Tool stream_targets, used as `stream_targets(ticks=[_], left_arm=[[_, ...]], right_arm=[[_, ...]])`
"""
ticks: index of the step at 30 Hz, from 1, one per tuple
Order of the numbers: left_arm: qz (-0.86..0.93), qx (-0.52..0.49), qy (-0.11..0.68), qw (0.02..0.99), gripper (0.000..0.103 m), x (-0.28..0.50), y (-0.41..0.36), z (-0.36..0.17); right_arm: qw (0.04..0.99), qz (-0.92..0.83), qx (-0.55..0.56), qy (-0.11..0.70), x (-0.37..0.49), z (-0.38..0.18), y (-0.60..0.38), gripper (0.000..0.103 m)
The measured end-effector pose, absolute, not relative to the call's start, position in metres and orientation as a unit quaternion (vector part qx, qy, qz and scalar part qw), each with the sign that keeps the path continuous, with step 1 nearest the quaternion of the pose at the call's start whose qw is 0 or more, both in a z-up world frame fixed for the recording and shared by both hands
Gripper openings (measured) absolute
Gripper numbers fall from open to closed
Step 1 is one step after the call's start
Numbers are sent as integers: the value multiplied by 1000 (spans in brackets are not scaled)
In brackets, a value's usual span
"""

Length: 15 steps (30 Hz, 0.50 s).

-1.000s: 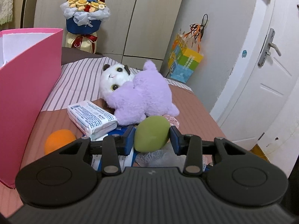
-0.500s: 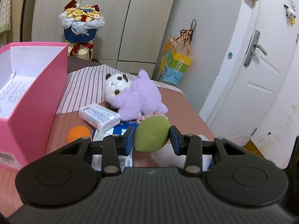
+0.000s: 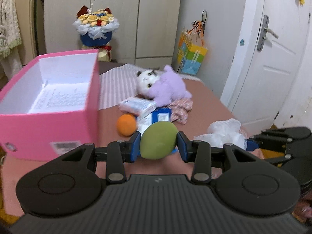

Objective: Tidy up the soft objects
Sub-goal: 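Grasp the green sponge with the left tool while the right tool grasps the white mesh puff, then carry sponge and puff into the pink box while opening both tools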

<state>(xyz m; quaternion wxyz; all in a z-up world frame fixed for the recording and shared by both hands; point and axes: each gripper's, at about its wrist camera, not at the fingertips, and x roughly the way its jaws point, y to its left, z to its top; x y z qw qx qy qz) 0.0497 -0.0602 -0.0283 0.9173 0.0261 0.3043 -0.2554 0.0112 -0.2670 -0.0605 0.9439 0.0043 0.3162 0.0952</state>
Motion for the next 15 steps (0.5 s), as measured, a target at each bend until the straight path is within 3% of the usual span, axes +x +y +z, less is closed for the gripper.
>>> stream_targets(ticks=[15], left_arm=[[-254,28,371,893,39,54,39,25]], right_arm=[[900,264,-19,347,18,10,-182,45]])
